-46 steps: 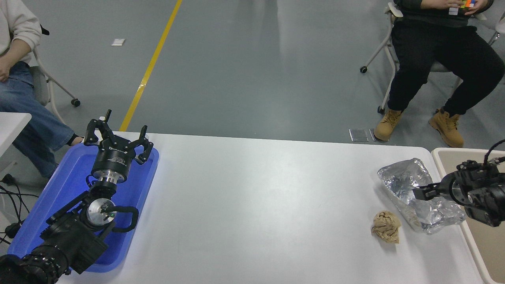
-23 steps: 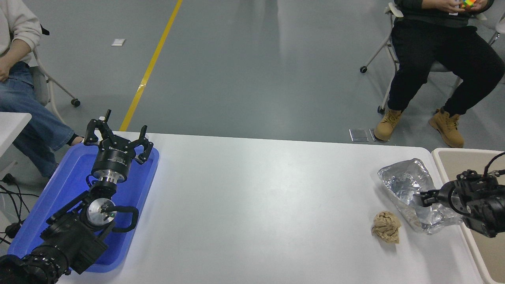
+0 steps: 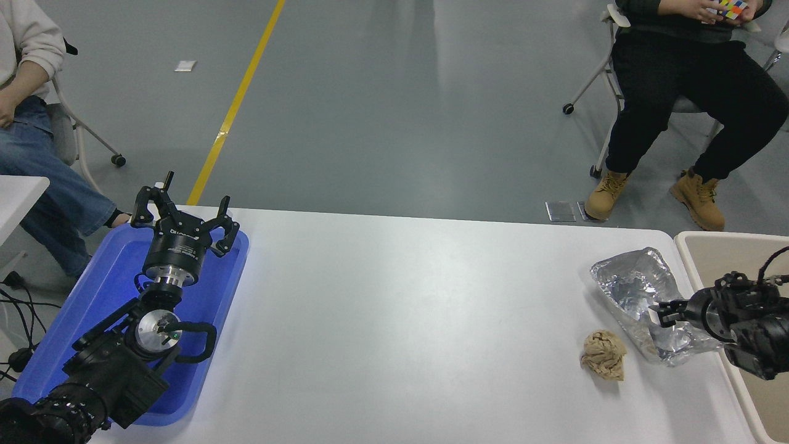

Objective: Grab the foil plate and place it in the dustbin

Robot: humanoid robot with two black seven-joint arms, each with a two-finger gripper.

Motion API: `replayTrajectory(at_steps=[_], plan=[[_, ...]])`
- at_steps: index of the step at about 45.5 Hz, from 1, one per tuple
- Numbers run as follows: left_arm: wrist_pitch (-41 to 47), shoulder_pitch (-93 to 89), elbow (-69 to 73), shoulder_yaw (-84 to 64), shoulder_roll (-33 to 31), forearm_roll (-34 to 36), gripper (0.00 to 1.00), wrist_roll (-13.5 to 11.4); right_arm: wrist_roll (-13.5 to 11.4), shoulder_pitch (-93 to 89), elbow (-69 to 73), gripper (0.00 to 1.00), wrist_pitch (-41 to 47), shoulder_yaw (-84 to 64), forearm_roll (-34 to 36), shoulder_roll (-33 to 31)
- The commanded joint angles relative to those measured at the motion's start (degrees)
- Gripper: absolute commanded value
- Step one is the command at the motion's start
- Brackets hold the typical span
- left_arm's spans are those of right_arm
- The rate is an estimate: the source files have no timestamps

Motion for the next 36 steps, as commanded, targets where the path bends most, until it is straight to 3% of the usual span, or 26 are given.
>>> replayTrajectory(at_steps=[1,9,16,23,36], plan=[[0.0,0.04,0.0,0.0,0.0,0.03,1.0,0.0,0.0,-0.75,-0.04,0.46,-0.15,-0.06,-0.04,0.21],[0.0,0.03,0.0,0.0,0.0,0.03,1.0,0.0,0.0,-0.84,-0.04,0.21,-0.15,-0.41,-0.04,0.21],[0.0,0.04,0.0,0.0,0.0,0.03,1.0,0.0,0.0,-0.84,-0.04,0.08,-0.15,-0.5,-0.13,0.21],[0.0,-0.05,0.0,0.0,0.0,-0.06,1.0,0.0,0.44,-0.84,-0.04,0.01,-0.15,-0.58,-0.48,0.21],[0.0,-0.05,0.0,0.0,0.0,0.03,1.0,0.0,1.14,-0.67,-0.04,0.0,-0.07,-0.58,-0.48,-0.06]])
